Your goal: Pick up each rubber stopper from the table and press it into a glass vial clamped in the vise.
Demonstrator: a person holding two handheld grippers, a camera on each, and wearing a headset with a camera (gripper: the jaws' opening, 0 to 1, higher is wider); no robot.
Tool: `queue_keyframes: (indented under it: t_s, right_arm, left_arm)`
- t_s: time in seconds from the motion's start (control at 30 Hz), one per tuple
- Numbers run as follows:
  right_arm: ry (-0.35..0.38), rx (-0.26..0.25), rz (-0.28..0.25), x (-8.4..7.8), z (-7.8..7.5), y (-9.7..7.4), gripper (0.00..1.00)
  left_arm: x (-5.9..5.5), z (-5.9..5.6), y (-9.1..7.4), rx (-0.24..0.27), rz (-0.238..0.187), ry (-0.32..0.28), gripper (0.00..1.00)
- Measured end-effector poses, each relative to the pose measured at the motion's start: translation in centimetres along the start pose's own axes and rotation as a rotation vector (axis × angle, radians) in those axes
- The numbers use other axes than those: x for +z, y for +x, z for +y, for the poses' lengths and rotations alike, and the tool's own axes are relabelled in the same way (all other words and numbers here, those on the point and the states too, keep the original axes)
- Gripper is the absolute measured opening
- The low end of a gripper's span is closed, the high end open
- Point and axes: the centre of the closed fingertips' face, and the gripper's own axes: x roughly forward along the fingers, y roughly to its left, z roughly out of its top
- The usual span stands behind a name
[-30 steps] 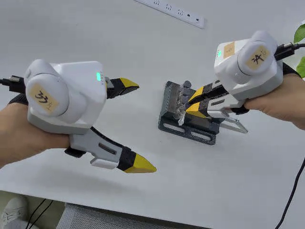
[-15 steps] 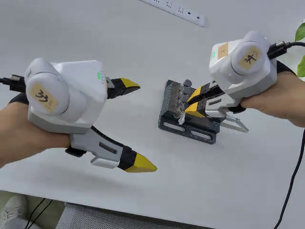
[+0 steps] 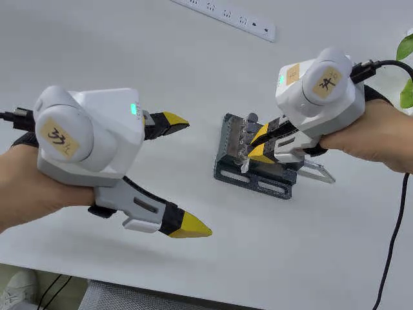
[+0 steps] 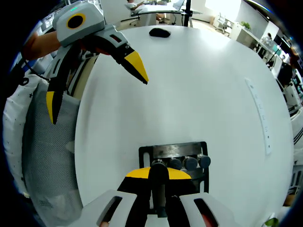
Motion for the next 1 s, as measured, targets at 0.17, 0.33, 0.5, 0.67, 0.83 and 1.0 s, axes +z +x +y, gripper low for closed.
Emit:
queue_keyframes:
  t_s: [0.17, 0.33, 0.5, 0.67, 0.83, 1.0]
  right_arm:
    - [-0.013, 0.000, 0.010, 0.10, 0.07, 0.05, 0.06]
    - [-0.036, 0.007, 0.027, 0.12, 0.09, 0.07, 0.05]
    - [-0.059, 0.018, 0.054, 0.26, 0.12, 0.05, 0.05]
    - [-0.080, 0.022, 0.073, 0.09, 0.08, 0.08, 0.05]
    - [-0.126, 0.017, 0.110, 0.36, 0.18, 0.17, 0.05]
    - [-0.078, 0.034, 0.081, 0.06, -0.06, 0.10, 0.05]
  left_arm:
    - [0.12, -0.21, -0.10, -0.002, 0.005, 0.002, 0.95]
    - [0.31, -0.38, -0.21, -0.004, 0.004, 0.004, 0.95]
    - [0.30, -0.42, -0.38, -0.003, 0.005, 0.002, 0.94]
    - [0.42, -0.40, -0.41, -0.001, 0.005, 0.004, 0.94]
    - [0.51, -0.39, -0.38, -0.003, 0.010, 0.007, 0.93]
    - [0.66, -0.35, -0.32, -0.002, 0.007, 0.009, 0.93]
